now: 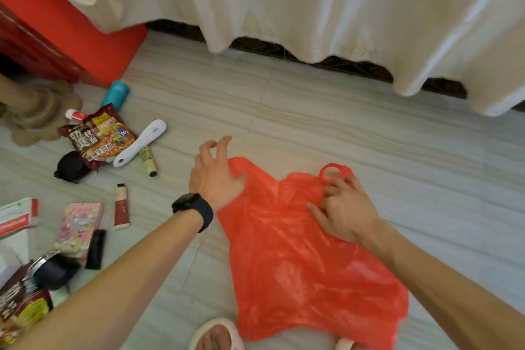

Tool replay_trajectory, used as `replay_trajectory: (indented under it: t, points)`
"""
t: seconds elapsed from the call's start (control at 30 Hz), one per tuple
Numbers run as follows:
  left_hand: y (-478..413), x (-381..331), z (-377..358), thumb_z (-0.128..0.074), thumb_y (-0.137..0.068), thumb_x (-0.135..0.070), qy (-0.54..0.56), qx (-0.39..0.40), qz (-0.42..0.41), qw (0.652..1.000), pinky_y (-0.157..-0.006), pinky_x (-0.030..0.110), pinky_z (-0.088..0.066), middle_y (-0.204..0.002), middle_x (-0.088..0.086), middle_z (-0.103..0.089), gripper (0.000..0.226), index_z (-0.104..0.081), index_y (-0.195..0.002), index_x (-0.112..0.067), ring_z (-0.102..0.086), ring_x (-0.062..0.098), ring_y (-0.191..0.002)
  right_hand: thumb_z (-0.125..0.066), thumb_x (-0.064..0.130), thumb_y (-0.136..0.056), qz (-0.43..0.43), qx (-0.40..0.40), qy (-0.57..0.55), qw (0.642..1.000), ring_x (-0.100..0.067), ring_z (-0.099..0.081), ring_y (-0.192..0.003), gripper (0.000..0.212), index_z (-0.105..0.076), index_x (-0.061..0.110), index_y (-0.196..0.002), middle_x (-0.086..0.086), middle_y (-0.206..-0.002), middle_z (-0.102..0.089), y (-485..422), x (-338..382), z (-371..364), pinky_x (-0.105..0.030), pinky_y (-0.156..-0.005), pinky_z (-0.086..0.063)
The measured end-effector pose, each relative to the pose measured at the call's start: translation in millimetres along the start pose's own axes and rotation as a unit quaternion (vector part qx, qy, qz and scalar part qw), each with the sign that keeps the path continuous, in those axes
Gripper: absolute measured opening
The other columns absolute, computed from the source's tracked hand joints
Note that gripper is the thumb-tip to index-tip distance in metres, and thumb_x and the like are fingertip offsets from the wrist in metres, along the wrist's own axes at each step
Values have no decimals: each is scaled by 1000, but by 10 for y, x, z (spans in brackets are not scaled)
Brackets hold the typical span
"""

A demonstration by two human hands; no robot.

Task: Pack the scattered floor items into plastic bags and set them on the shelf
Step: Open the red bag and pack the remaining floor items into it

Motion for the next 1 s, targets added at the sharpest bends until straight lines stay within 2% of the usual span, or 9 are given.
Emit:
replay_trajectory:
  t: [0.1, 0.17, 0.3, 0.43, 0.5, 0.6, 0.7, 0.83, 1.0]
  points:
    - [220, -507, -284, -57, -72, -48, -138, 33, -188, 972, -114, 51, -20, -159, 3, -19, 73, -39, -141, -36, -18, 29, -145, -46, 44, -96, 55, -91, -10, 994, -29, -62, -94, 53, -71, 15, -60, 0, -66, -65, -65, 286, 295, -43, -89, -39]
    - [450, -668, -564, -46, -76, -49, -131, 149, -243, 950, -108, 46, -31, -145, 2, -45, 48, -60, -118, -31, -35, 28, -138, -54, 38, -95, 82, -160, -5, 984, -26, -61, -86, 47, -68, 15, -57, 2, -61, -64, -70, 406, 589, -40, -85, -41]
    - [815, -507, -638, -39, -95, -52, 17, 300, -114, 947, -71, 41, -46, -79, 8, -66, 51, -59, -72, -11, -62, 30, -82, -56, 33, -95, 101, -246, 27, 964, -25, -61, -78, 47, -64, 15, -53, 1, -56, -61, -66, 415, 1131, -38, -81, -43]
    - [1046, -135, -329, -20, -95, -70, 54, 298, -42, 952, -90, 40, -46, -104, 7, -69, 75, -68, -107, -14, -63, 27, -98, -61, 26, -90, 162, -277, 51, 946, -25, -61, -72, 42, -58, 17, -49, 2, -52, -56, 223, 647, 1391, -37, -78, -44]
    - [1152, 89, -271, -29, -97, -64, -92, 292, -76, 949, -93, 35, -44, -139, 12, -53, 64, -47, -139, -20, -57, 31, -115, -66, 25, -85, 180, -225, 60, 956, -25, -59, -70, 40, -55, 18, -47, 5, -51, -54, 413, 805, 1289, -35, -72, -42]
    - [1370, 493, -327, -54, -84, -63, -271, 310, -104, 905, -90, 39, -44, -162, 6, 10, 90, -4, -155, -36, -53, 34, -123, -76, 29, -54, 177, -16, 101, 979, -24, -51, -67, 33, -48, 17, -41, 9, -43, -46, 681, 916, 757, -35, -63, -25]
    - [1657, 724, -463, -51, -86, -60, -338, 352, -132, 863, -101, 50, -38, -154, 6, -32, 64, -40, -142, -30, -44, 31, -128, -72, 31, -33, 162, 107, 101, 976, -23, -50, -62, 32, -44, 15, -35, 7, -36, -42, 999, 872, 457, -35, -61, -19]
    - [2006, 371, -659, -62, -82, -55, -146, 370, -175, 901, -93, 39, -47, -123, 6, -57, 52, -56, -125, -26, -55, 30, -116, -75, 33, -28, 136, 165, 82, 973, -24, -54, -51, 34, -47, 15, -34, 2, -37, -46, 1329, 919, 394, -29, -58, -42]
    - [2012, -347, -622, -67, -81, -40, -175, 169, -261, 934, -117, 56, -16, -162, 14, 4, 107, 10, -154, -31, -11, 35, -147, -56, 25, -81, 68, 264, 92, 958, -31, -67, -97, 33, -59, 22, -114, -8, -100, -70, 1431, 920, 361, -33, -75, -43]
Point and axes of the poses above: each hand's wrist, its own y-axis away from the middle knuckle, its own z-axis out of the back of the hand, x = y × z, the point moved 10 cm from there along -y, towards the middle knuckle
